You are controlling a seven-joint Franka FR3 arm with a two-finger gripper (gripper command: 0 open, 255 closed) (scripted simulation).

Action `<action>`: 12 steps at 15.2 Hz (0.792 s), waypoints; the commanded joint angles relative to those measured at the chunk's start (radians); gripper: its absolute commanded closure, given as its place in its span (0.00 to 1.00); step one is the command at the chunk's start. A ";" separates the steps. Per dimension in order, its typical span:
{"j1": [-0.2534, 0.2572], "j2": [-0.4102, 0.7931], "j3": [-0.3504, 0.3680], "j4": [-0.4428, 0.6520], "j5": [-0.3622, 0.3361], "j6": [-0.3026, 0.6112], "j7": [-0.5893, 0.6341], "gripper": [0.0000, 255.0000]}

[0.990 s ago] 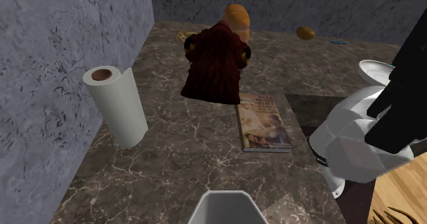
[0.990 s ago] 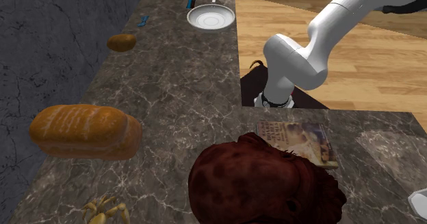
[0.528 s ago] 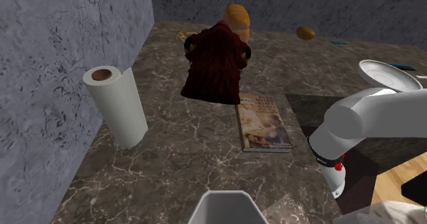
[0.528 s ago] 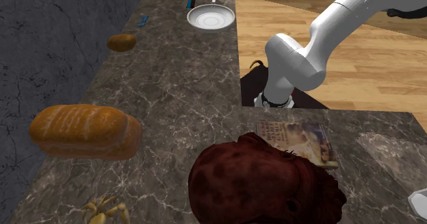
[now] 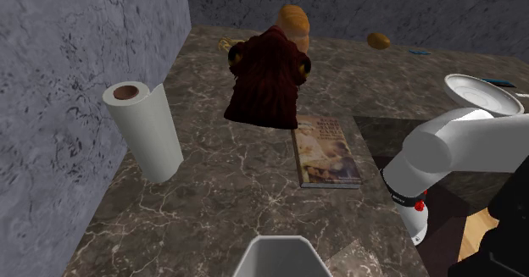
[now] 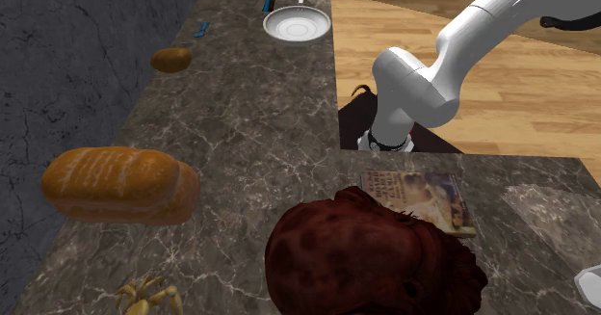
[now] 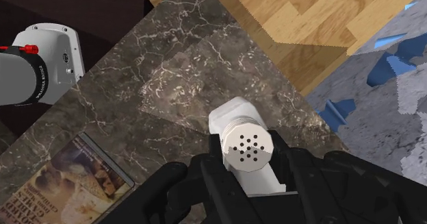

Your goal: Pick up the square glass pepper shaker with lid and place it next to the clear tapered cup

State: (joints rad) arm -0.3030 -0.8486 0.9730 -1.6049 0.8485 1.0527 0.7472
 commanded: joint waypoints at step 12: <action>0.062 -0.110 0.021 -0.224 0.043 0.117 -0.069 1.00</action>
State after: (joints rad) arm -0.2464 -0.9500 0.9914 -1.8099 0.8868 1.1593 0.6842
